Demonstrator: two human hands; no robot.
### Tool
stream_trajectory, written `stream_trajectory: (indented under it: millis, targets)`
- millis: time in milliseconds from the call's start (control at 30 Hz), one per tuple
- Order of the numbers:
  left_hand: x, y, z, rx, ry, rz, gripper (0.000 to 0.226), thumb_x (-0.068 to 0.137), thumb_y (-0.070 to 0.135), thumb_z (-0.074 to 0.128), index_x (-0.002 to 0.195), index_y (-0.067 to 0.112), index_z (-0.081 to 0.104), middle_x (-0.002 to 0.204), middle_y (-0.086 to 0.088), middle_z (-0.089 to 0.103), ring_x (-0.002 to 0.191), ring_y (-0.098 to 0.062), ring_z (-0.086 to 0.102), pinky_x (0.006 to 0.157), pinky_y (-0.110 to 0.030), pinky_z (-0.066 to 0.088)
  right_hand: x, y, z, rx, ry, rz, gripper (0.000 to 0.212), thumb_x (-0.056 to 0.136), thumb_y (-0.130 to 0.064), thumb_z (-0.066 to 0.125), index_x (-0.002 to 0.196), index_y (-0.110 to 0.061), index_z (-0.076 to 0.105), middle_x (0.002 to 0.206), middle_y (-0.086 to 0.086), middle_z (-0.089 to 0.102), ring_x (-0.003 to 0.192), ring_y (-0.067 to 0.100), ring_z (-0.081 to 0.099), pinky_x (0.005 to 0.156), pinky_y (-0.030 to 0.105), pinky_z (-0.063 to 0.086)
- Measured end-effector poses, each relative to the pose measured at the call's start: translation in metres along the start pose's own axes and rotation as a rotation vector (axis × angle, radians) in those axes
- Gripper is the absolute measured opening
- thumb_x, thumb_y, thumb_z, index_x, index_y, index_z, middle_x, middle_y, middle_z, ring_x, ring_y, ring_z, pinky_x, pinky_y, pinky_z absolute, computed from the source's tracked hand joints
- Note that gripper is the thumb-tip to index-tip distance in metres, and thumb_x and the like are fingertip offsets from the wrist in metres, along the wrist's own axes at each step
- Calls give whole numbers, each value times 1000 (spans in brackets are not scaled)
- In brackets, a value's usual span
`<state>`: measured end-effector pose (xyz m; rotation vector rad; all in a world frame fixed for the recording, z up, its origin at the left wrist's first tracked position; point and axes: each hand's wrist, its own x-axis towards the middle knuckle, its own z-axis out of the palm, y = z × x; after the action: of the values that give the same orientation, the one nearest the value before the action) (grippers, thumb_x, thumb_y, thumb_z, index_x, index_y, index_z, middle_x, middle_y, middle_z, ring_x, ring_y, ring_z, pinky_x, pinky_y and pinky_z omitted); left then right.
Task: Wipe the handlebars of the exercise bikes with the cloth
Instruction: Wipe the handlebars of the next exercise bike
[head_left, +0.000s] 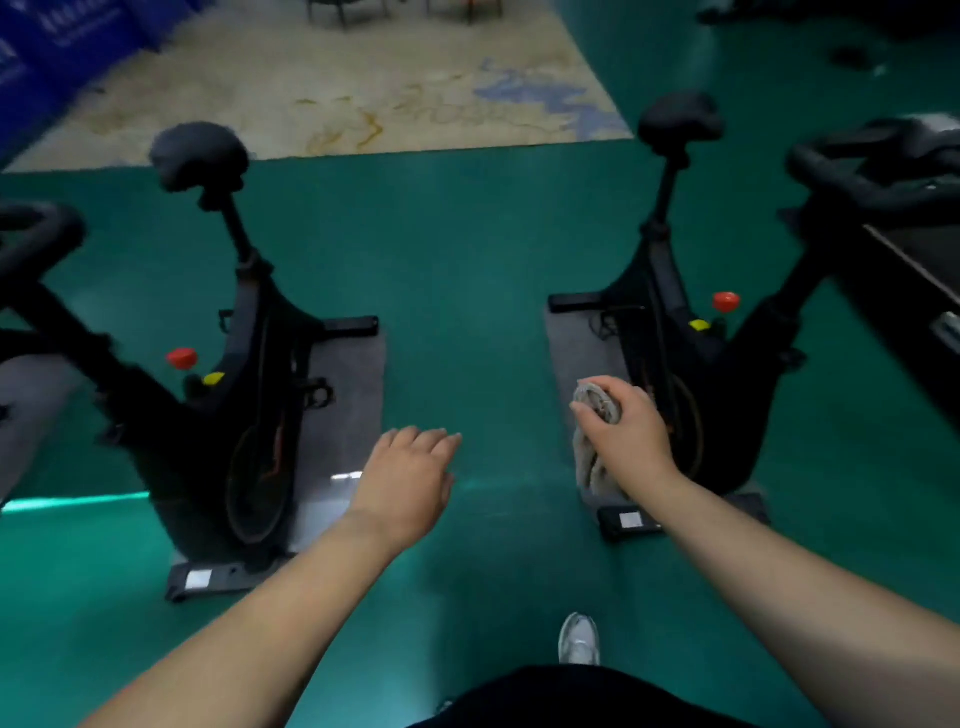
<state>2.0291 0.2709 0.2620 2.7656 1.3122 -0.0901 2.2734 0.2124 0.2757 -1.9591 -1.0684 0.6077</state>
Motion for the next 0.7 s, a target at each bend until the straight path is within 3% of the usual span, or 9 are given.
stream_trajectory:
  millis: [133, 333, 433, 500, 600, 700]
  targets:
    - [65, 51, -7, 16, 30, 107, 48, 79, 30, 68, 125, 19, 60, 120, 0, 65, 104, -26, 60, 92, -40, 46, 24, 34, -61, 1, 94, 83, 21, 87, -24, 67, 108, -27, 64, 106, -1, 55, 85, 6, 52, 79, 17, 36]
    - [155, 127, -14, 7, 72, 247, 50, 91, 32, 52, 139, 22, 45, 138, 1, 52, 122, -25, 49, 105, -39, 33, 65, 81, -132, 5, 220, 159, 21, 87, -26, 66, 107, -30, 65, 105, -4, 55, 82, -7, 52, 65, -4, 34]
    - [188, 152, -14, -8, 90, 292, 51, 93, 34, 48, 143, 23, 40, 142, 3, 48, 127, -23, 44, 108, -38, 30, 81, 98, -152, 23, 261, 173, 20, 86, -26, 67, 105, -32, 65, 107, -5, 58, 87, -5, 54, 76, 1, 38]
    - [207, 164, -15, -24, 89, 320, 51, 92, 34, 50, 141, 23, 42, 140, 2, 50, 125, -24, 46, 107, -38, 31, 91, 108, -163, 44, 291, 188, 18, 85, -26, 67, 102, -33, 64, 108, -4, 61, 91, -2, 57, 86, 15, 44]
    - [235, 177, -14, -16, 70, 369, 50, 87, 32, 59, 134, 21, 51, 132, 1, 58, 117, -25, 53, 100, -40, 39, 102, 115, -175, 50, 338, 214, 18, 86, -25, 67, 100, -35, 62, 107, -3, 60, 89, -10, 53, 78, 2, 35]
    - [266, 184, -13, -3, 82, 439, 50, 79, 31, 67, 127, 20, 59, 123, 0, 64, 108, -26, 59, 93, -41, 46, 114, 118, -182, 68, 407, 253, 16, 88, -29, 65, 103, -34, 63, 106, -4, 59, 89, -4, 54, 80, 12, 37]
